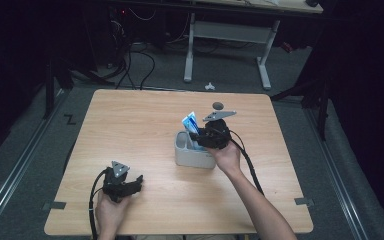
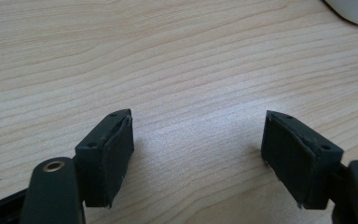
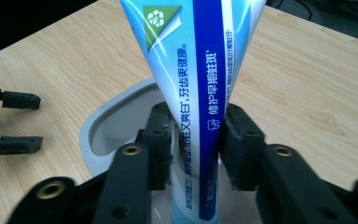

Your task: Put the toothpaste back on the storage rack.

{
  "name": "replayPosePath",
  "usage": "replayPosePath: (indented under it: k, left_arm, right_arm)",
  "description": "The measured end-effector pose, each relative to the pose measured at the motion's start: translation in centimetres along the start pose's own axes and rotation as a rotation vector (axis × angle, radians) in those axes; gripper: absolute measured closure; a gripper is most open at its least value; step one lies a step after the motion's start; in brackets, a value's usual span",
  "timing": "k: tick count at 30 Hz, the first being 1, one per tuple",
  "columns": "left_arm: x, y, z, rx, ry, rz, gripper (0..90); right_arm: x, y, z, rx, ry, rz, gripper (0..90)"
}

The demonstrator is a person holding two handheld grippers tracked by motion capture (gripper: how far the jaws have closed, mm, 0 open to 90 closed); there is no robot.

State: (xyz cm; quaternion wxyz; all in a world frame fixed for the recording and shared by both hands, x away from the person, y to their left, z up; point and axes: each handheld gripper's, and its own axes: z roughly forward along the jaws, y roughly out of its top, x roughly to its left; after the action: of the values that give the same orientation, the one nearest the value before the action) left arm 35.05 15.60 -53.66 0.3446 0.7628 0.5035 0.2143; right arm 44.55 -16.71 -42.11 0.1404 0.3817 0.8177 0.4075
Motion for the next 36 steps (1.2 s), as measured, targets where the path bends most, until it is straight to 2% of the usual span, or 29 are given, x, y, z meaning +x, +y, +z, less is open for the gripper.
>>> replayPosePath:
  k: [4, 8, 14, 22, 36]
  left_arm:
    - [-0.1, -0.1, -0.1, -0.001, -0.004, 0.003, 25.7]
    - [-0.1, -0.2, -0.2, 0.001, 0.001, 0.006, 25.7]
    - [-0.2, -0.2, -0.2, 0.001, 0.000, 0.007, 25.3]
    - [-0.2, -0.2, -0.2, 0.001, -0.002, 0.007, 25.2]
    - [-0.2, -0.2, -0.2, 0.001, -0.001, 0.006, 25.2]
  right_arm:
    - [0.0, 0.1, -0.6, -0.028, -0.007, -0.018, 55.1]
    - [-0.2, 0.1, -1.3, -0.028, -0.008, -0.011, 51.5]
    - [-0.4, 0.2, -2.7, -0.065, -0.023, -0.003, 51.3]
    - [-0.2, 0.0, -3.8, -0.077, -0.048, -0.011, 51.3]
    - [-1.1, -0.1, -6.2, -0.134, -0.064, 0.009, 51.4]
